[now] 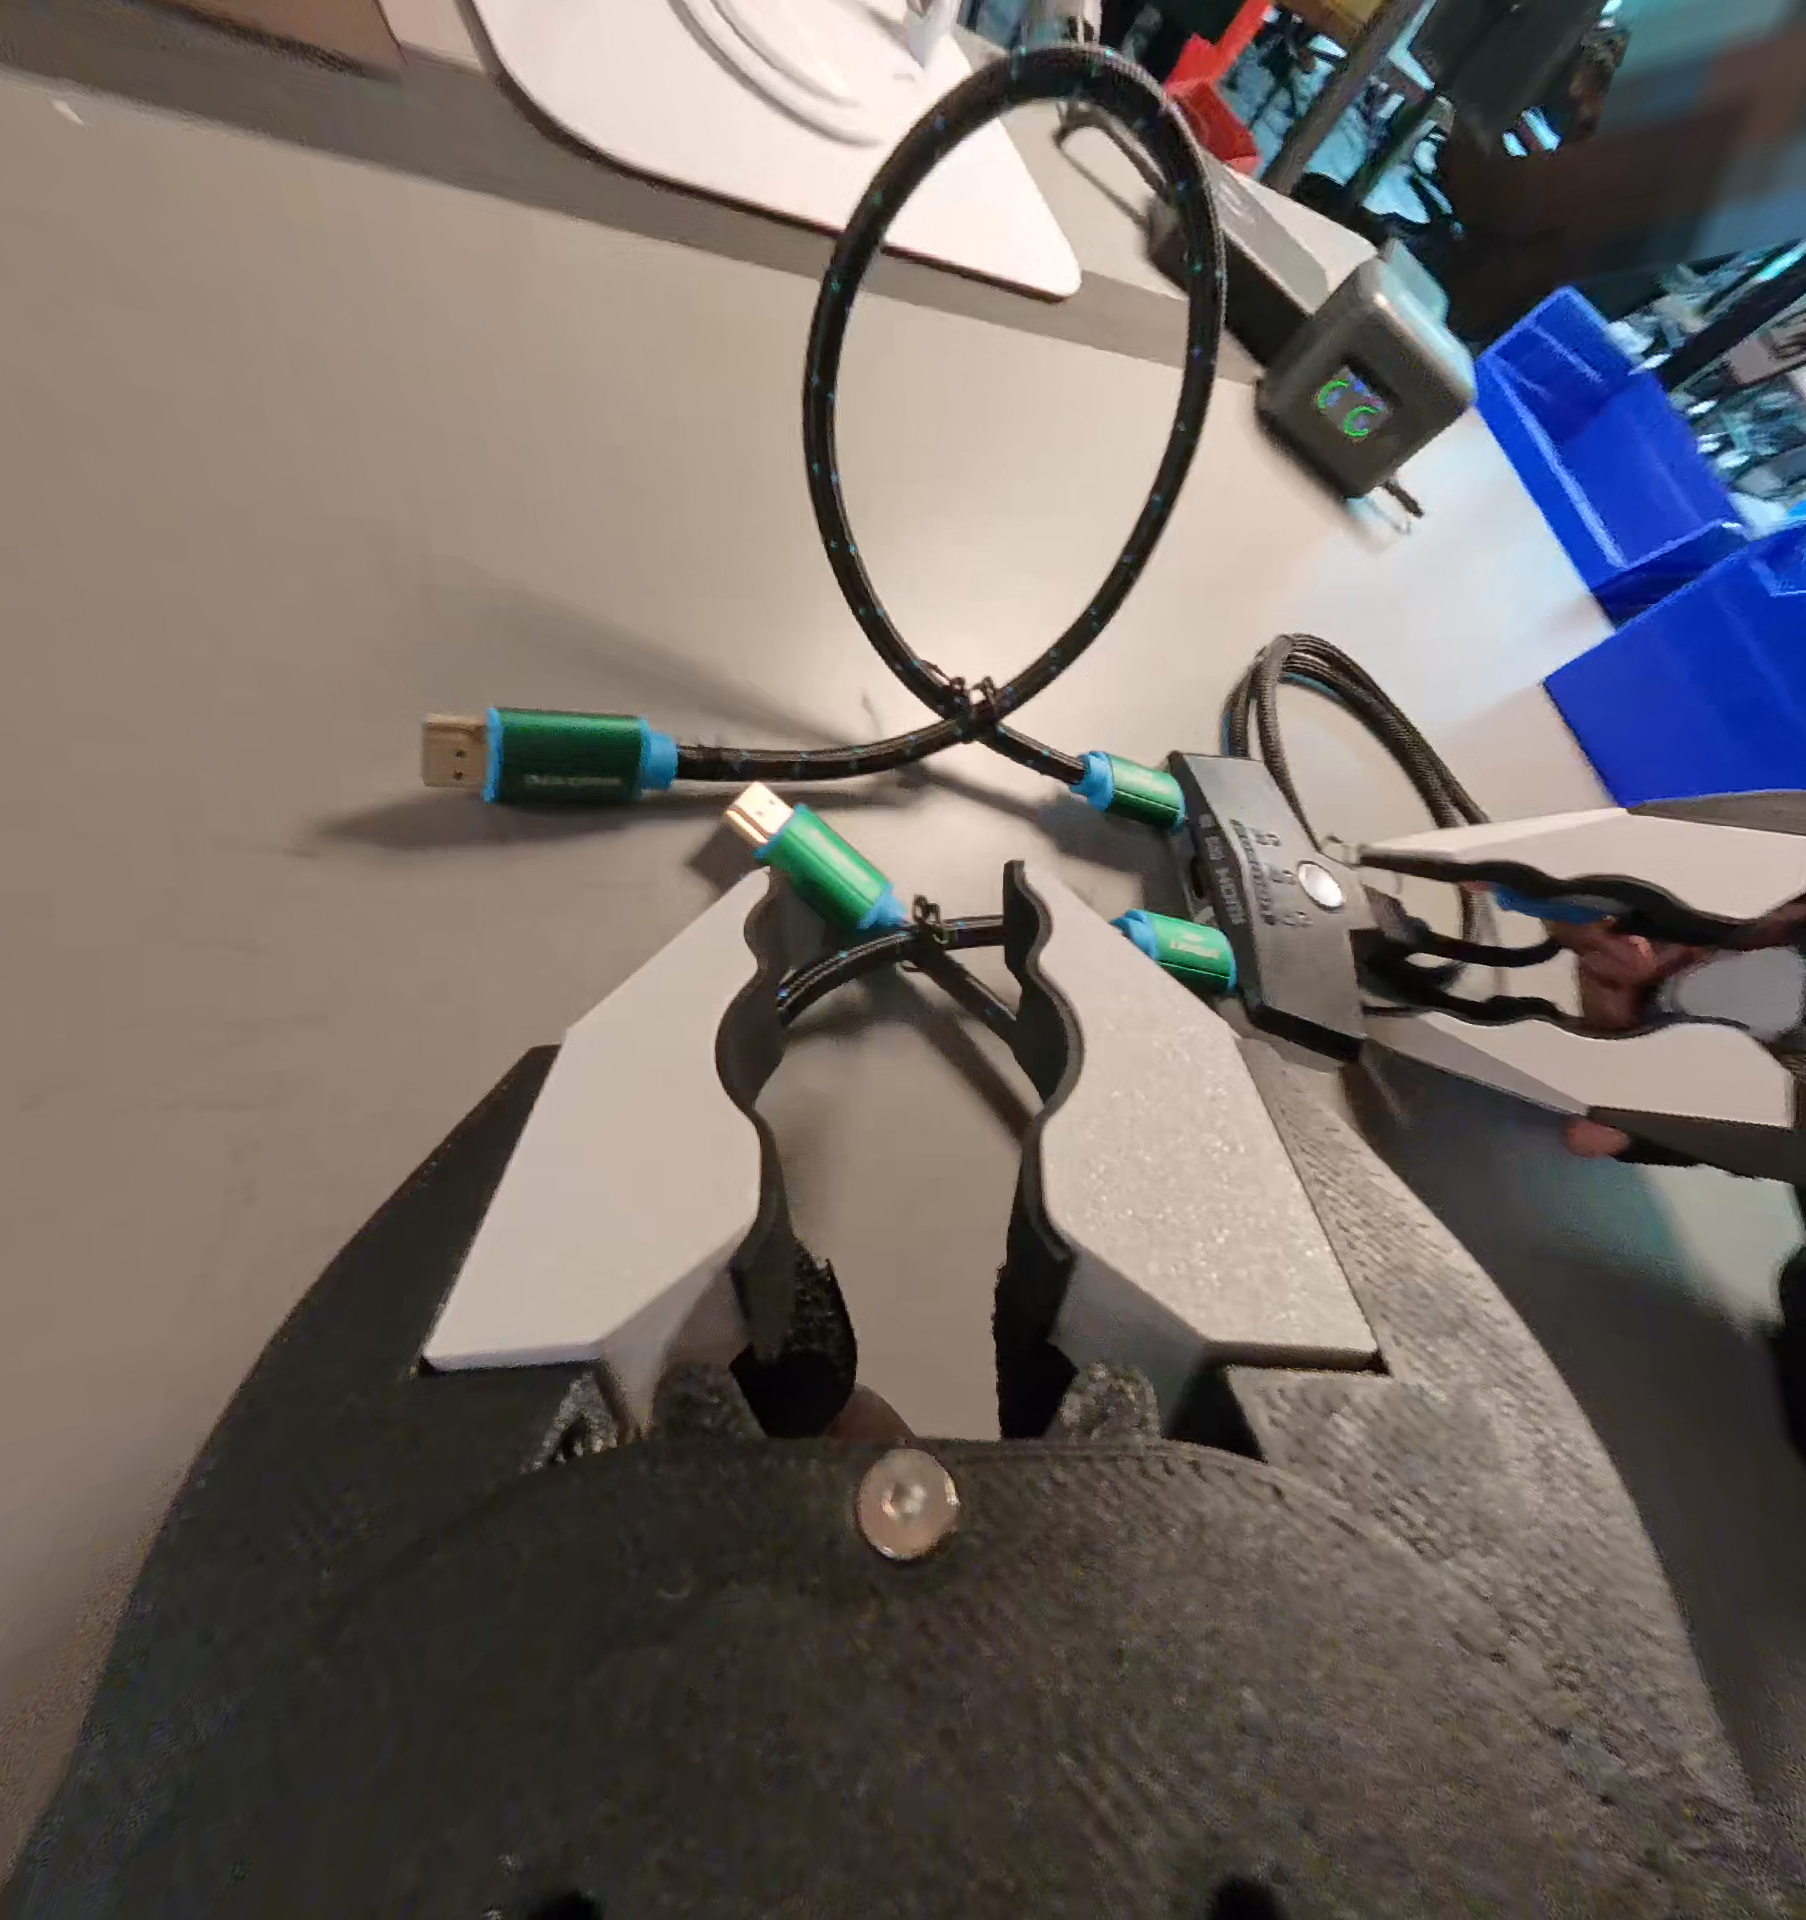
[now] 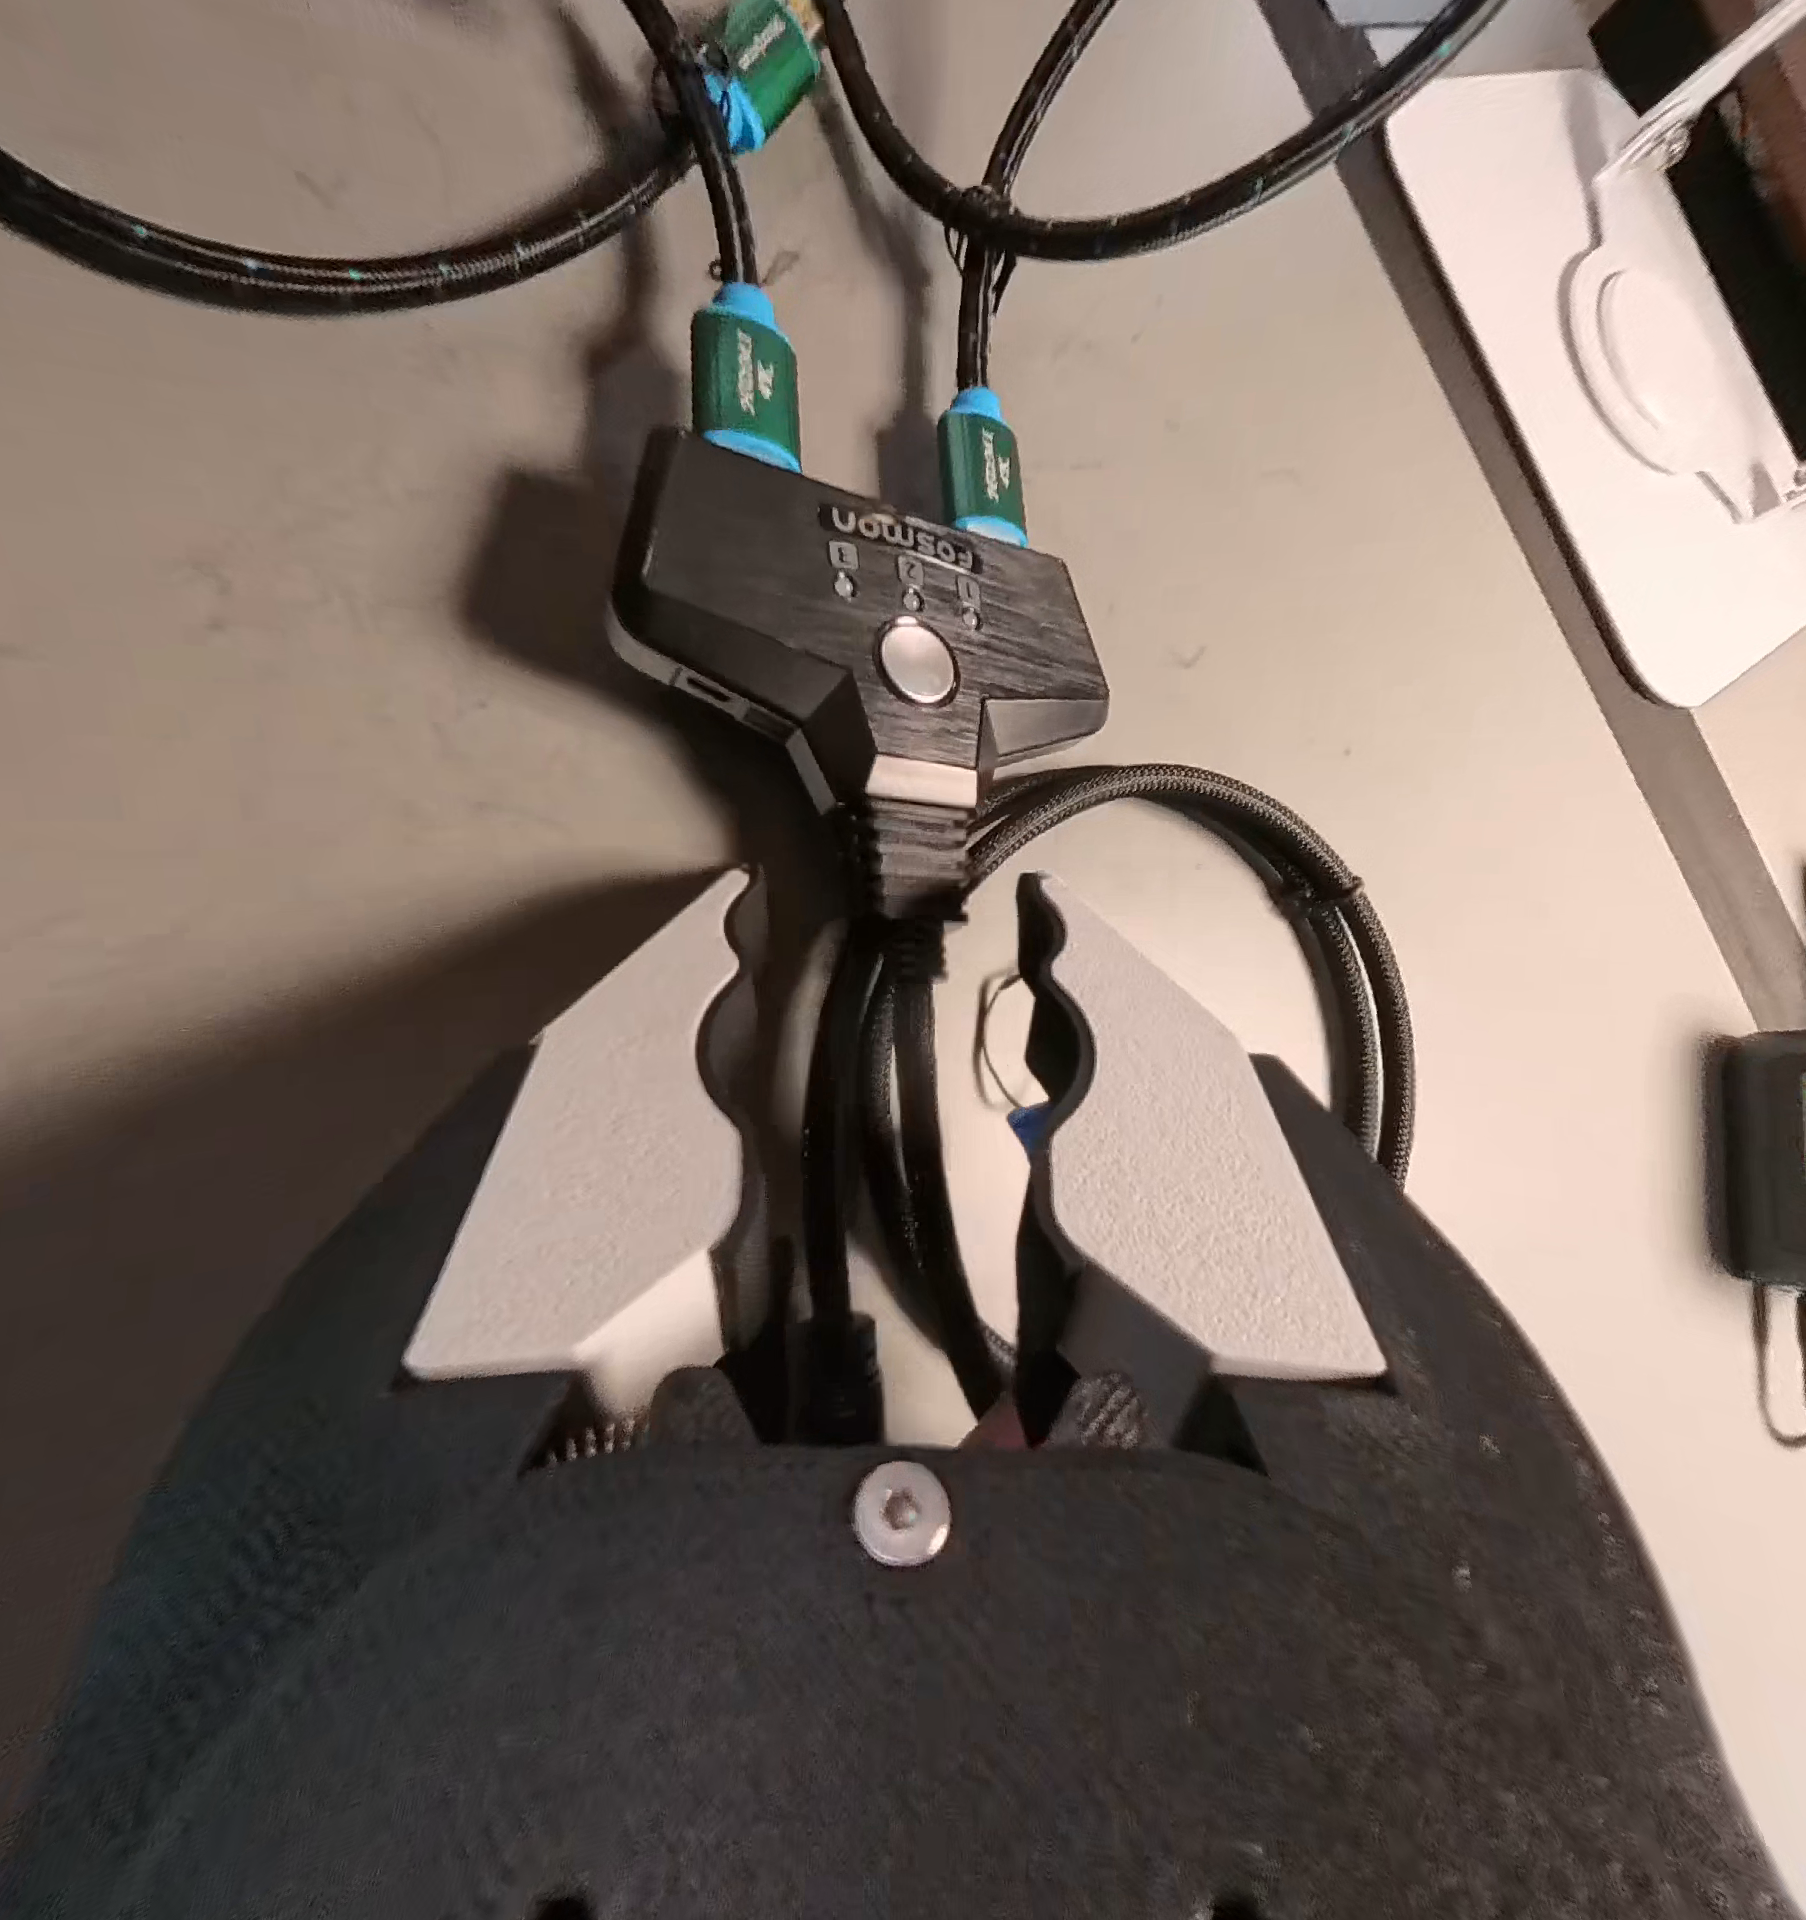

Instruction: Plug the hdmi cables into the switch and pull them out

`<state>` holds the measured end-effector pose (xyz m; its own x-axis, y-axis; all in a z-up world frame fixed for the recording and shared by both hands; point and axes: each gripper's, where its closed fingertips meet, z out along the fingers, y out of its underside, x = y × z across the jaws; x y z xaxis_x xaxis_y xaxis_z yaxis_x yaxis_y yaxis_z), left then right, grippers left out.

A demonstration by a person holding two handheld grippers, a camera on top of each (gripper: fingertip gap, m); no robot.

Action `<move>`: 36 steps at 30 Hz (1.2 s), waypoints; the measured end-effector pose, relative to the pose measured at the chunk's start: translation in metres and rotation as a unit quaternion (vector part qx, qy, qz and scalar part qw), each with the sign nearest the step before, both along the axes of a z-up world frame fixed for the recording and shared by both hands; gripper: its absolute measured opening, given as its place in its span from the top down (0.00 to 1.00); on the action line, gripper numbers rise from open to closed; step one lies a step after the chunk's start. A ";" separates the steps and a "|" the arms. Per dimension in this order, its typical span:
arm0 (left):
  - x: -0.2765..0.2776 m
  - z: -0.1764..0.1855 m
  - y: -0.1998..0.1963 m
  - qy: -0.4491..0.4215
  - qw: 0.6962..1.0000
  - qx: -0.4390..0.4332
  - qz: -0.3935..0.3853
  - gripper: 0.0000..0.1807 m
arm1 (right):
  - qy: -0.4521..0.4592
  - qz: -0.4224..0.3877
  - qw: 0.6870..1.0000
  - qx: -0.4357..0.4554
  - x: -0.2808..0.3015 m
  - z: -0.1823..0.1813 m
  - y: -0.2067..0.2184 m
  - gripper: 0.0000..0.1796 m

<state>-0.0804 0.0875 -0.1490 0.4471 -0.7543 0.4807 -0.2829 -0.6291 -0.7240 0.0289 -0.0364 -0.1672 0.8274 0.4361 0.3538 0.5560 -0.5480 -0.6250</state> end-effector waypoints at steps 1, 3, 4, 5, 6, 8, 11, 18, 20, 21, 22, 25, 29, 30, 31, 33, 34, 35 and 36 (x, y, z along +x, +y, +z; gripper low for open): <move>0.001 0.001 -0.001 -0.008 1.000 -0.011 -0.003 0.77 | -0.003 -0.001 1.000 -0.005 0.000 0.000 0.002 0.71; 0.000 0.003 0.000 -0.018 1.000 -0.016 -0.001 0.77 | -0.022 0.000 1.000 -0.014 0.002 -0.001 0.004 0.74; 0.001 0.004 0.000 -0.023 1.000 -0.021 -0.003 0.77 | -0.042 0.002 0.999 -0.015 0.004 -0.002 0.005 0.81; 0.001 0.005 0.000 -0.032 0.999 -0.026 -0.004 0.77 | -0.059 0.002 0.998 -0.012 0.006 -0.002 0.006 0.85; 0.002 0.007 0.000 -0.042 0.999 -0.033 -0.003 0.77 | -0.068 0.000 0.998 -0.010 0.007 -0.001 0.006 0.86; 0.003 0.013 0.001 -0.067 0.997 -0.047 -0.001 0.77 | -0.071 -0.003 0.997 0.006 0.007 0.007 0.004 0.86; 0.003 0.026 0.002 -0.105 0.993 -0.051 -0.001 0.77 | -0.081 -0.024 0.995 0.049 0.017 0.033 -0.001 0.87; 0.006 0.064 -0.008 -0.171 0.985 0.024 -0.007 0.78 | -0.110 -0.089 0.982 0.126 0.056 0.105 -0.040 0.89; 0.008 0.064 -0.011 -0.172 0.984 0.033 -0.010 0.78 | -0.122 -0.104 0.976 0.146 0.065 0.125 -0.055 0.89; 0.010 0.062 -0.013 -0.169 0.985 0.034 -0.013 0.78 | -0.130 -0.111 0.973 0.157 0.069 0.136 -0.063 0.90; 0.011 0.060 -0.014 -0.166 0.985 0.033 -0.015 0.78 | -0.136 -0.118 0.969 0.170 0.072 0.147 -0.070 0.90; 0.014 0.052 -0.017 -0.156 0.987 0.031 -0.020 0.78 | -0.147 -0.136 0.957 0.211 0.082 0.190 -0.094 0.90; 0.016 0.048 -0.019 -0.151 0.988 0.027 -0.022 0.78 | -0.167 -0.155 0.943 0.242 0.098 0.247 -0.123 0.92; 0.016 0.047 -0.019 -0.151 0.988 0.027 -0.022 0.78 | -0.178 -0.156 0.939 0.248 0.102 0.259 -0.130 0.92; 0.016 0.047 -0.019 -0.150 0.988 0.028 -0.022 0.78 | -0.190 -0.157 0.935 0.255 0.105 0.270 -0.136 0.92; 0.016 0.047 -0.019 -0.149 0.988 0.029 -0.021 0.78 | -0.212 -0.160 0.926 0.268 0.112 0.293 -0.147 0.92; 0.015 0.047 -0.019 -0.149 0.988 0.030 -0.021 0.78 | -0.221 -0.163 0.923 0.271 0.116 0.303 -0.153 0.92; 0.016 0.047 -0.019 -0.148 0.988 0.030 -0.021 0.78 | -0.229 -0.167 0.919 0.273 0.120 0.312 -0.158 0.92; 0.016 0.047 -0.019 -0.147 0.988 0.030 -0.021 0.78 | -0.238 -0.172 0.916 0.275 0.125 0.321 -0.164 0.92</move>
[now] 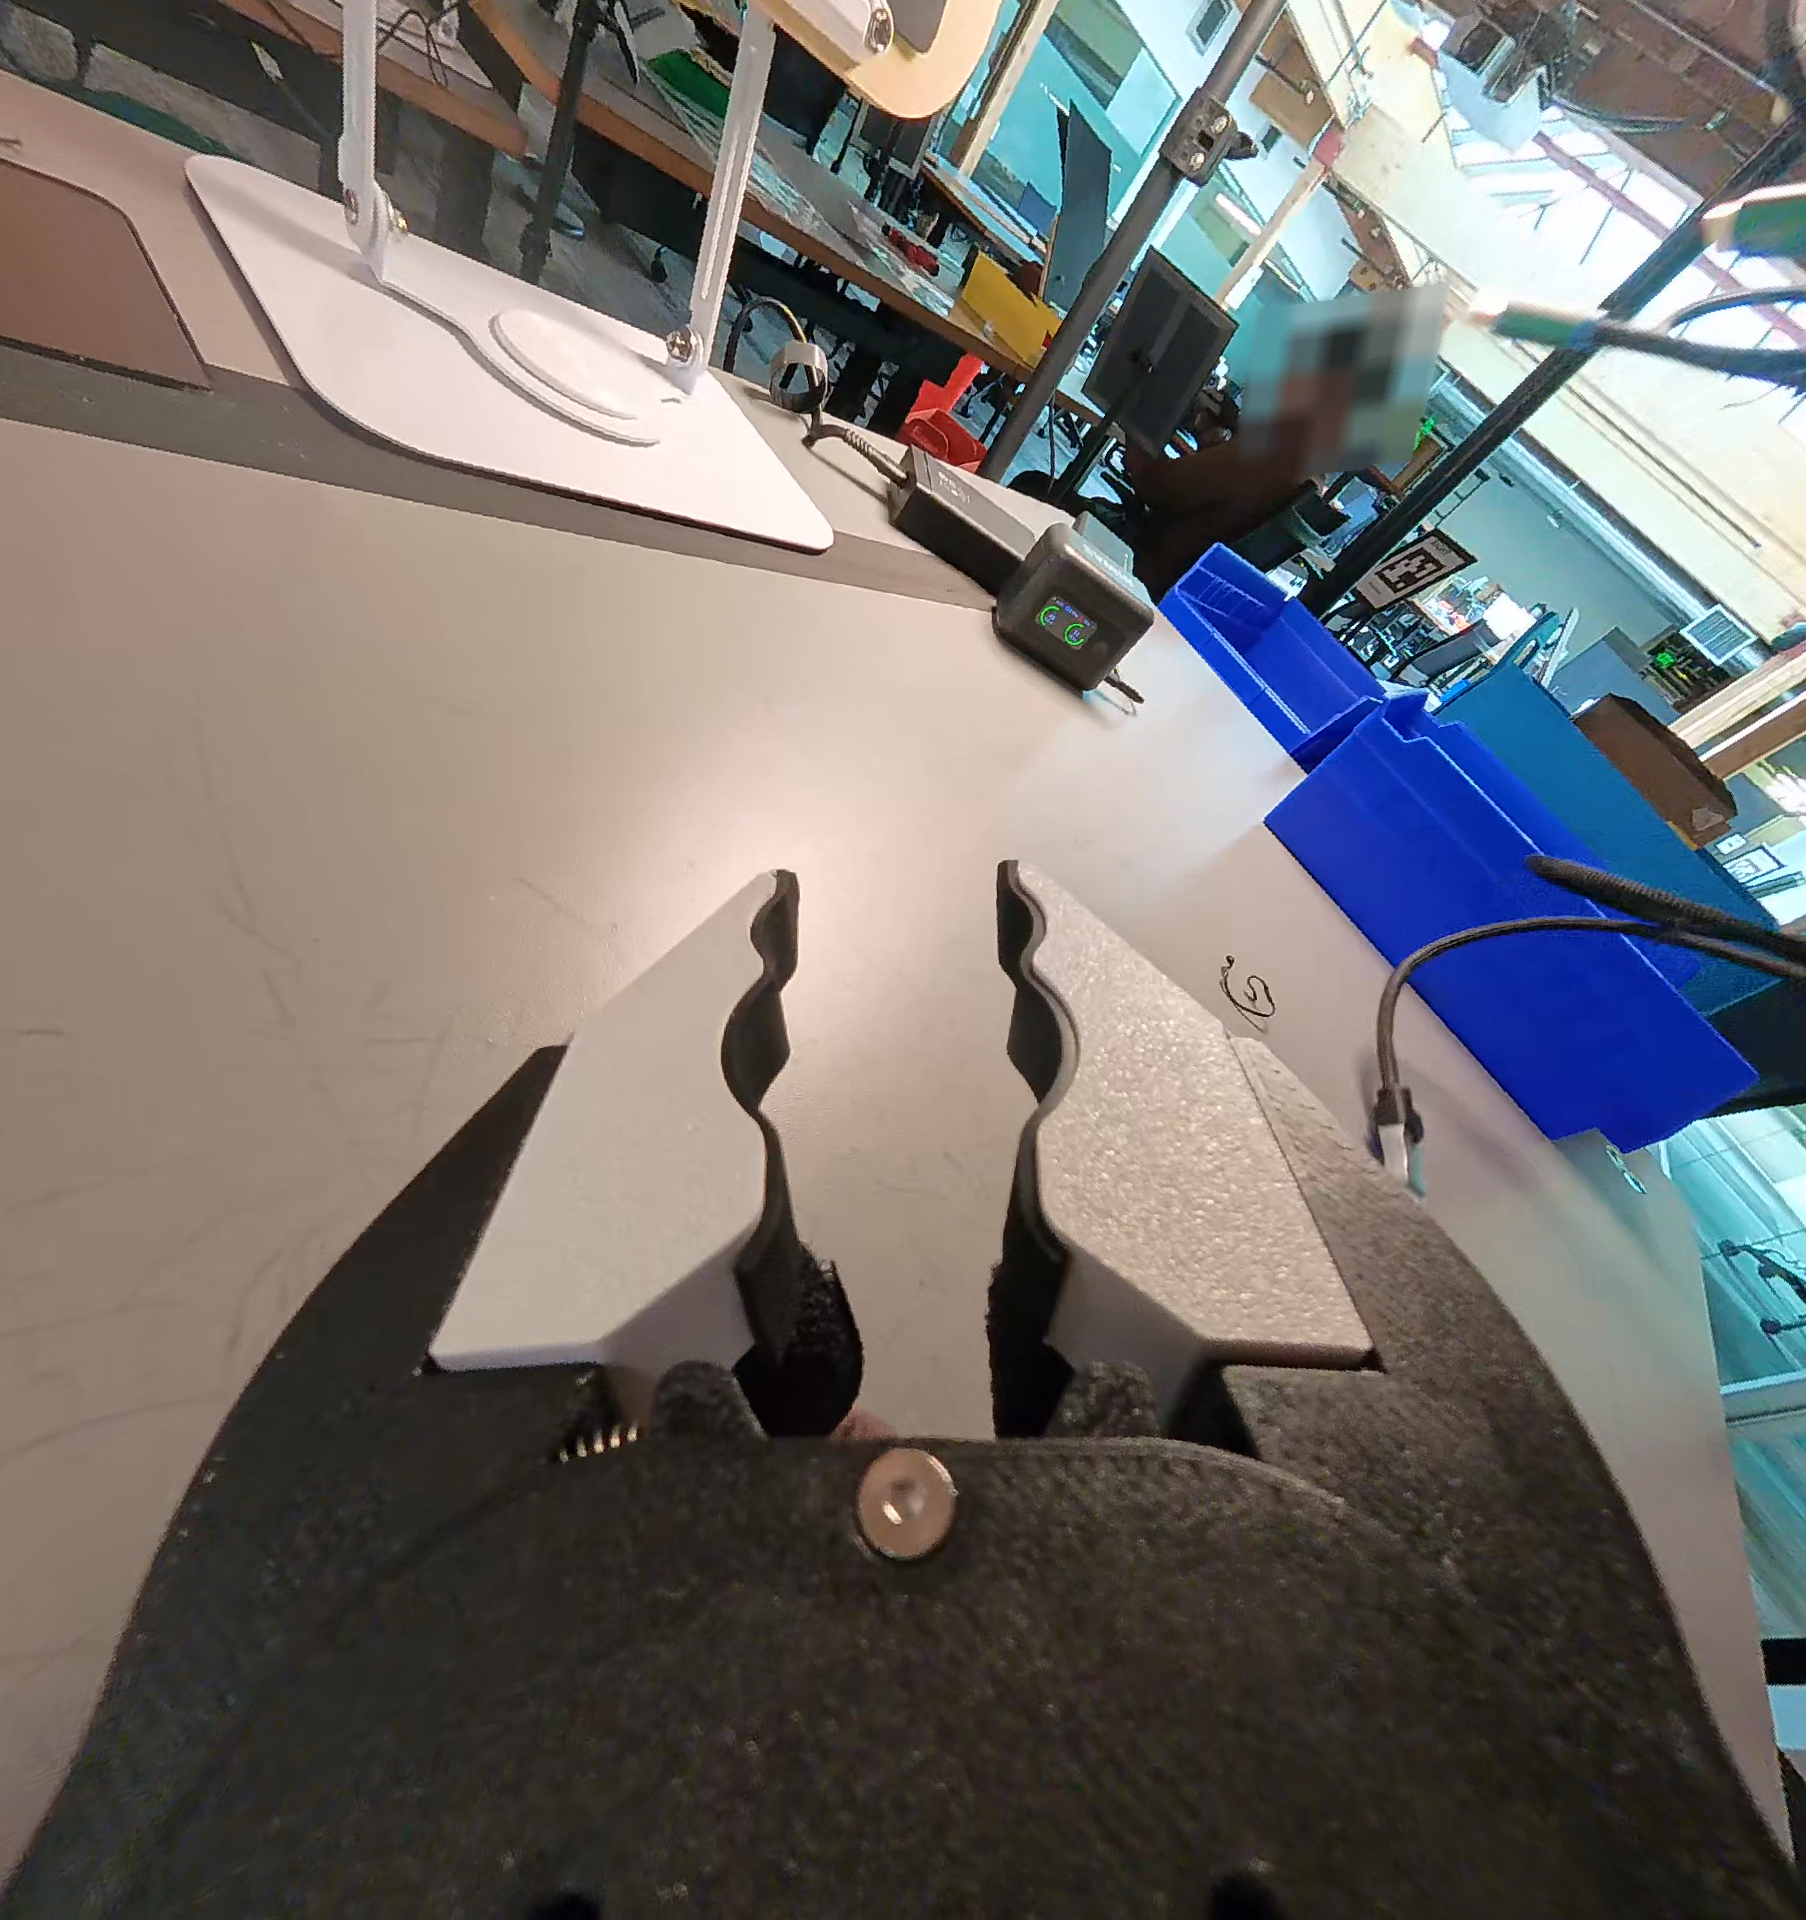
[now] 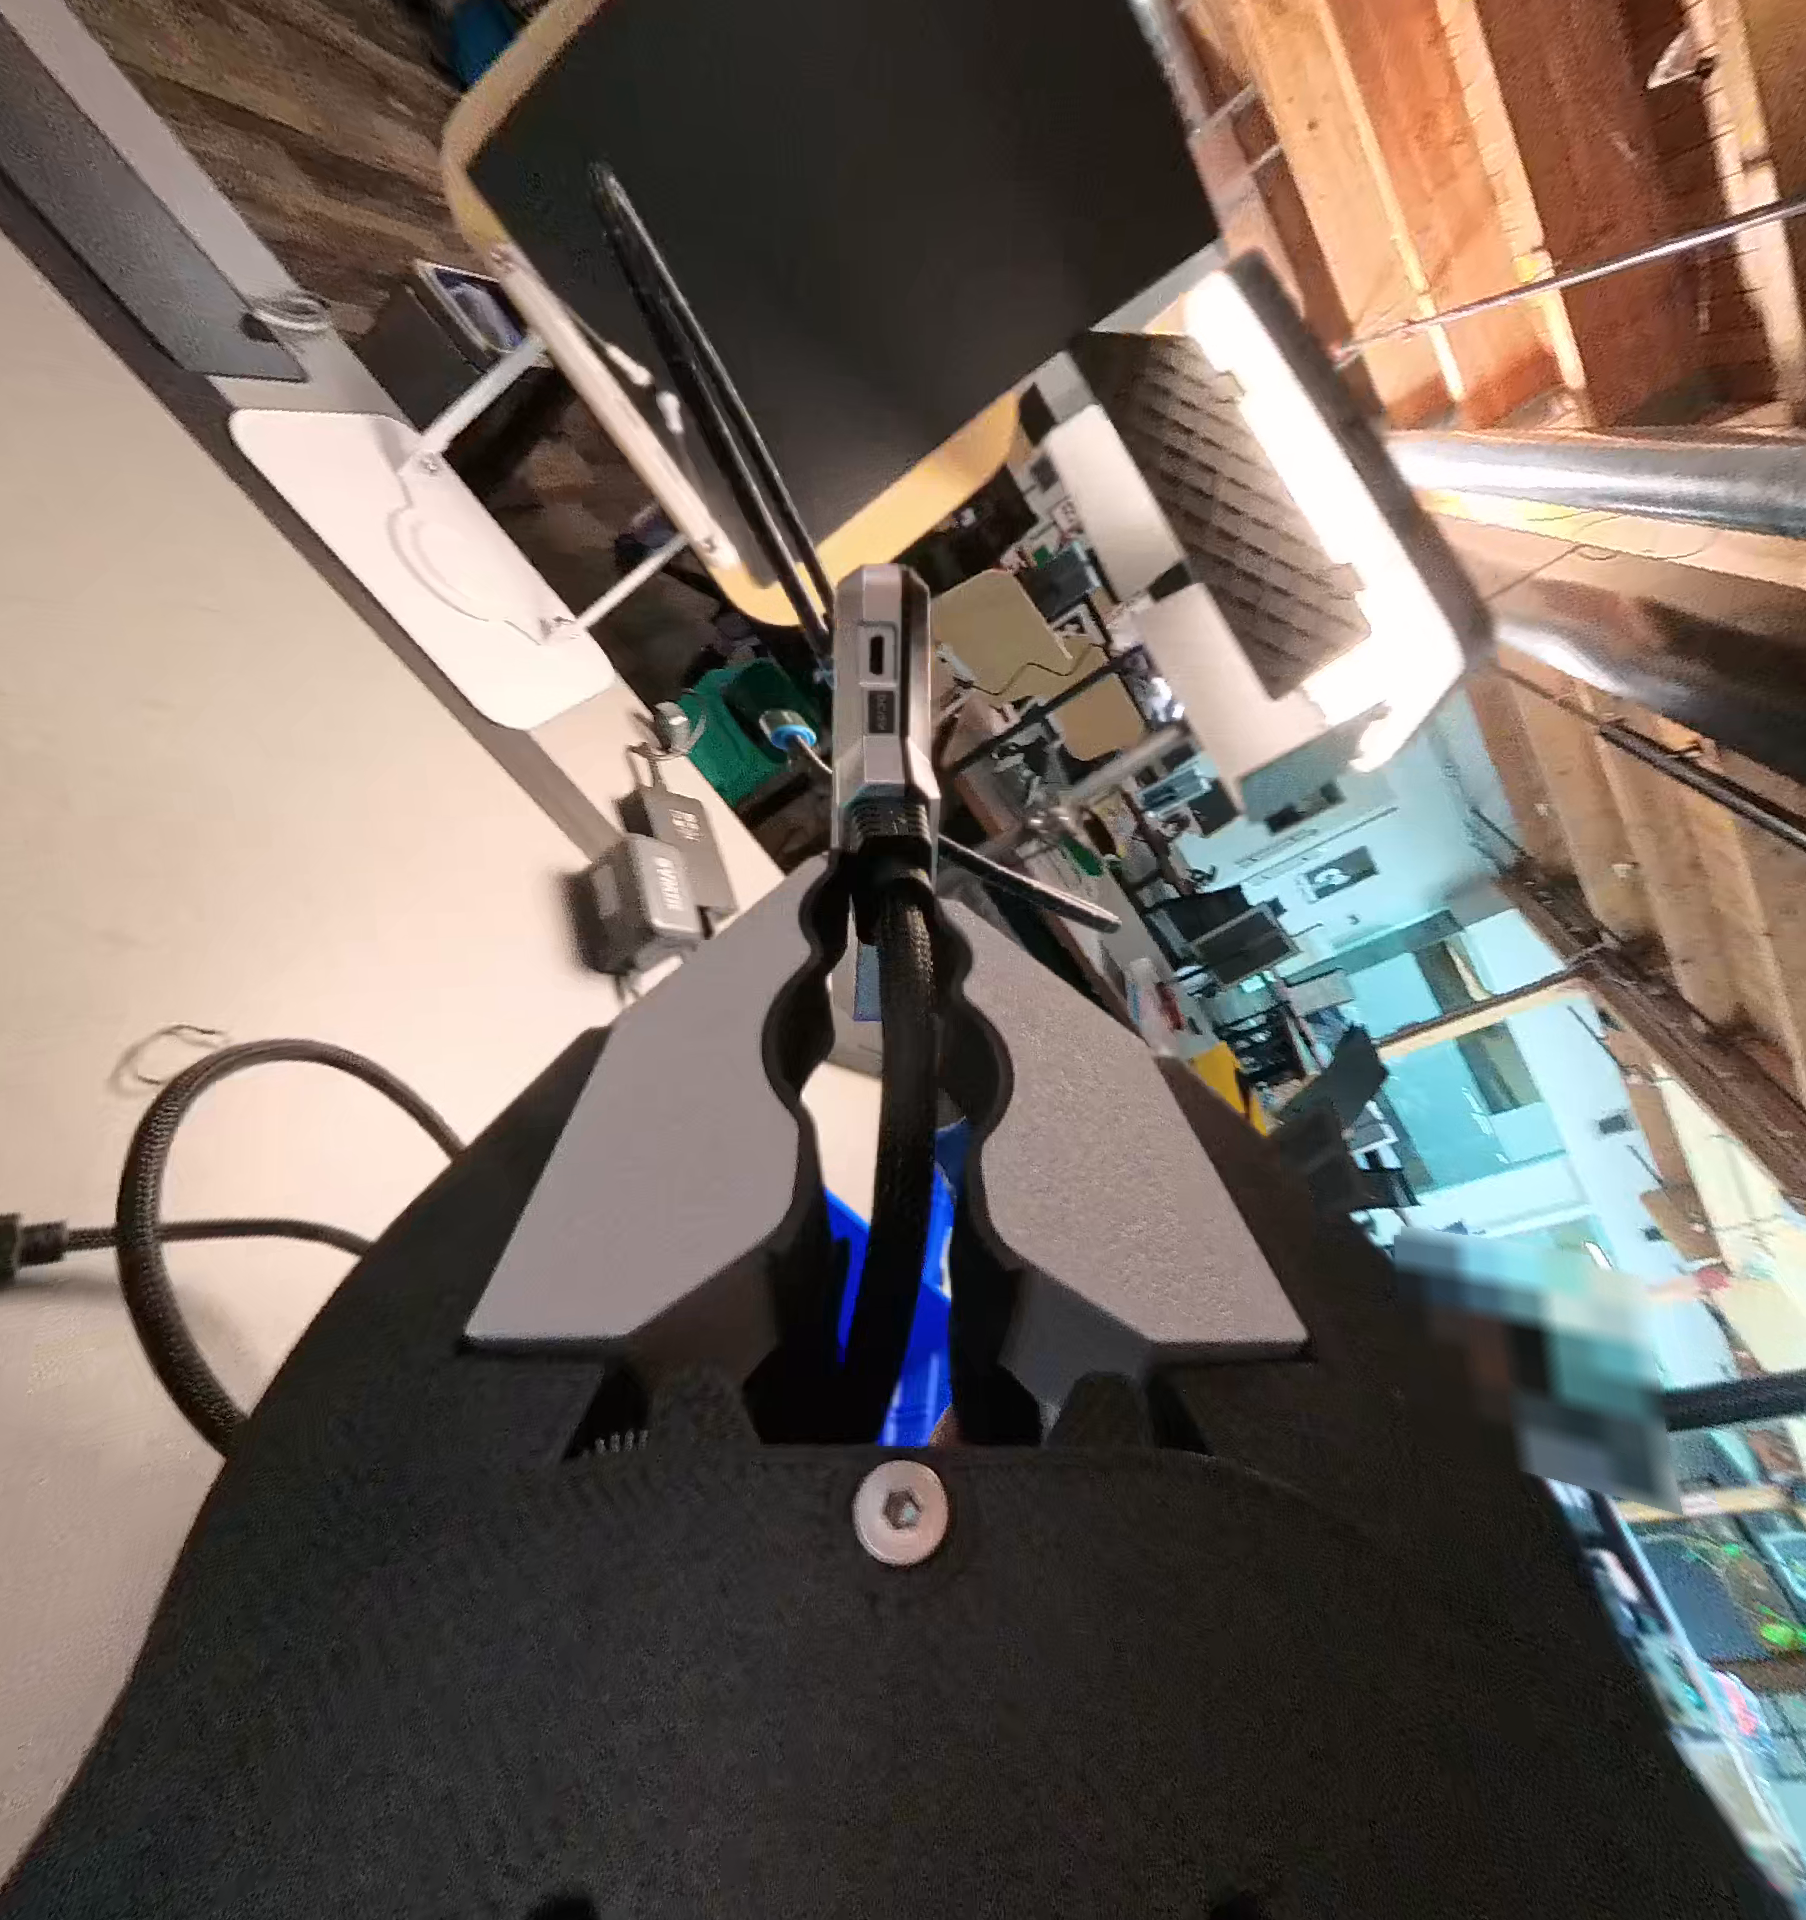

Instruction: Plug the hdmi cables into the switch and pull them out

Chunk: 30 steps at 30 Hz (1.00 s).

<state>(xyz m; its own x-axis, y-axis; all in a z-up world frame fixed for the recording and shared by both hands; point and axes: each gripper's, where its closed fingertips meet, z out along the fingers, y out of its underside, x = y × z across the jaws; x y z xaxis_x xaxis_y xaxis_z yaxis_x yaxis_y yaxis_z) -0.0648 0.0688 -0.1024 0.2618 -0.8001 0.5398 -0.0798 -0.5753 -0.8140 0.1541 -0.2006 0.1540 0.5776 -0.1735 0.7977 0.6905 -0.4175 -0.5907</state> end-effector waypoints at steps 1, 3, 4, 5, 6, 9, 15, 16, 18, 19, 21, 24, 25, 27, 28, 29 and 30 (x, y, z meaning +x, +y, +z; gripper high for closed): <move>0.000 -0.001 0.000 0.001 1.000 -0.001 0.000 0.78 | -0.008 -0.008 1.000 0.002 0.005 0.009 -0.006 0.92; 0.000 -0.002 0.000 0.004 1.000 -0.002 0.001 0.78 | -0.022 -0.024 0.999 0.011 0.017 0.028 -0.021 0.92; 0.000 -0.003 0.001 0.006 1.000 -0.003 0.001 0.78 | -0.029 -0.031 0.999 0.018 0.022 0.037 -0.029 0.92; 0.000 -0.003 0.001 0.007 1.000 -0.004 0.001 0.78 | -0.037 -0.037 0.998 0.030 0.027 0.047 -0.038 0.92; 0.000 -0.004 0.001 0.009 1.000 -0.004 0.001 0.78 | -0.043 -0.042 0.997 0.044 0.032 0.058 -0.048 0.92; 0.001 -0.007 0.000 0.014 1.000 -0.005 -0.002 0.78 | -0.045 -0.054 0.993 0.094 0.047 0.084 -0.079 0.92; 0.003 -0.012 -0.003 0.023 1.000 -0.002 -0.006 0.78 | -0.058 -0.086 0.980 0.173 0.085 0.112 -0.130 0.92; 0.003 -0.012 -0.003 0.023 1.000 -0.001 -0.006 0.78 | -0.057 -0.094 0.977 0.180 0.093 0.111 -0.137 0.92; 0.003 -0.012 -0.003 0.025 1.000 -0.002 -0.007 0.78 | -0.049 -0.111 0.975 0.186 0.111 0.104 -0.149 0.93; 0.004 -0.013 -0.003 0.025 1.000 -0.003 -0.008 0.78 | -0.044 -0.118 0.975 0.185 0.120 0.097 -0.154 0.93; 0.004 -0.014 -0.004 0.027 1.000 -0.003 -0.009 0.78 | -0.061 -0.136 0.976 0.157 0.136 0.073 -0.159 0.92; 0.004 -0.014 -0.005 0.030 0.999 -0.002 -0.011 0.78 | -0.076 -0.161 0.980 0.093 0.158 0.019 -0.161 0.92; 0.004 -0.015 -0.005 0.031 0.999 -0.001 -0.012 0.78 | -0.071 -0.160 0.982 0.073 0.163 -0.001 -0.161 0.92; 0.005 -0.015 -0.006 0.032 0.999 0.001 -0.013 0.78 | -0.050 -0.155 0.986 0.041 0.167 -0.043 -0.160 0.92; 0.005 -0.015 -0.006 0.033 0.999 0.002 -0.013 0.78 | -0.038 -0.152 0.987 0.028 0.168 -0.063 -0.159 0.93; 0.005 -0.015 -0.006 0.033 0.999 0.002 -0.013 0.78 | -0.029 -0.150 0.988 0.013 0.167 -0.084 -0.157 0.92; 0.005 -0.015 -0.006 0.034 0.999 0.002 -0.013 0.78 | -0.023 -0.146 0.989 -0.004 0.165 -0.103 -0.156 0.92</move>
